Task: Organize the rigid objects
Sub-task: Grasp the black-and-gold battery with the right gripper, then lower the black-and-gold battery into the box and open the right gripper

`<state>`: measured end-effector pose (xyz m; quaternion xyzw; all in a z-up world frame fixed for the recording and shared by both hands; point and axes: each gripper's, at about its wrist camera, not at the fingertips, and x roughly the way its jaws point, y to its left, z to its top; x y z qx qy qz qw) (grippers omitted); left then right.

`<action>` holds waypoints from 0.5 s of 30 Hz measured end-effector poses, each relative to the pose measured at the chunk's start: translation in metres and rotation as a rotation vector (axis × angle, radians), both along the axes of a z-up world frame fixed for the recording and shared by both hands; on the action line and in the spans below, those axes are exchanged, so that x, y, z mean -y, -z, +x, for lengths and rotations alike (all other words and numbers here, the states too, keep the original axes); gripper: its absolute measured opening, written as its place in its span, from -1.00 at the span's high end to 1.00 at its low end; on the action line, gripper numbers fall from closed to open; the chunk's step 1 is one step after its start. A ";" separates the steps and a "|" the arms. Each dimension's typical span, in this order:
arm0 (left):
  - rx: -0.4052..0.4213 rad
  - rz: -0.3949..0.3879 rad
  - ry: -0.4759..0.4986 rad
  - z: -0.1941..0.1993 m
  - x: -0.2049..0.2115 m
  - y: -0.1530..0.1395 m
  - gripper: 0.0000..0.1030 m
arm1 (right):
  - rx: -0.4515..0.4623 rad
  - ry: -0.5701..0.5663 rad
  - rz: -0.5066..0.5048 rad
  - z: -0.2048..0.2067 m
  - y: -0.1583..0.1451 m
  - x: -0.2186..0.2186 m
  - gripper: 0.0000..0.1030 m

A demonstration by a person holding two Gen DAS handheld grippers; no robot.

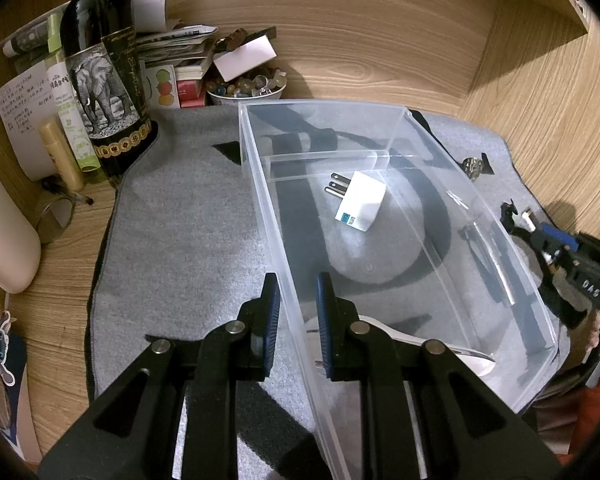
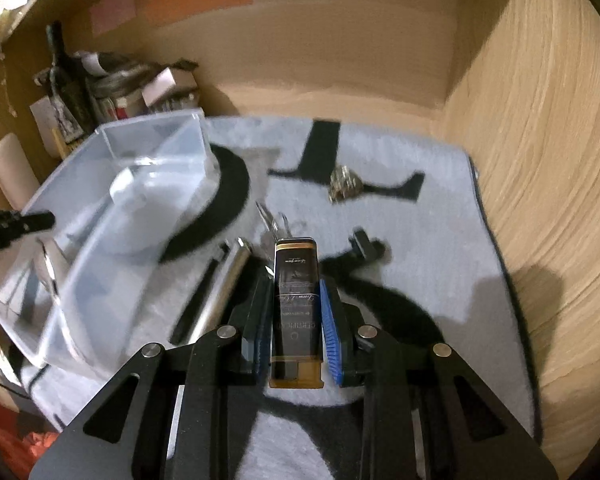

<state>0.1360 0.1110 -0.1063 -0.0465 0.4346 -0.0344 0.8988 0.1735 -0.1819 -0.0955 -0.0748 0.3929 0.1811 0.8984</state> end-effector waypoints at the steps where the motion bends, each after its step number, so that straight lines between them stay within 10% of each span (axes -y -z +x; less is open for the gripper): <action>1: 0.000 0.000 0.000 0.000 0.000 0.000 0.68 | 0.012 -0.007 0.003 0.000 -0.004 -0.002 0.58; 15: 0.001 0.000 -0.001 0.000 0.001 0.000 0.68 | 0.164 -0.144 0.074 -0.009 -0.058 -0.050 0.58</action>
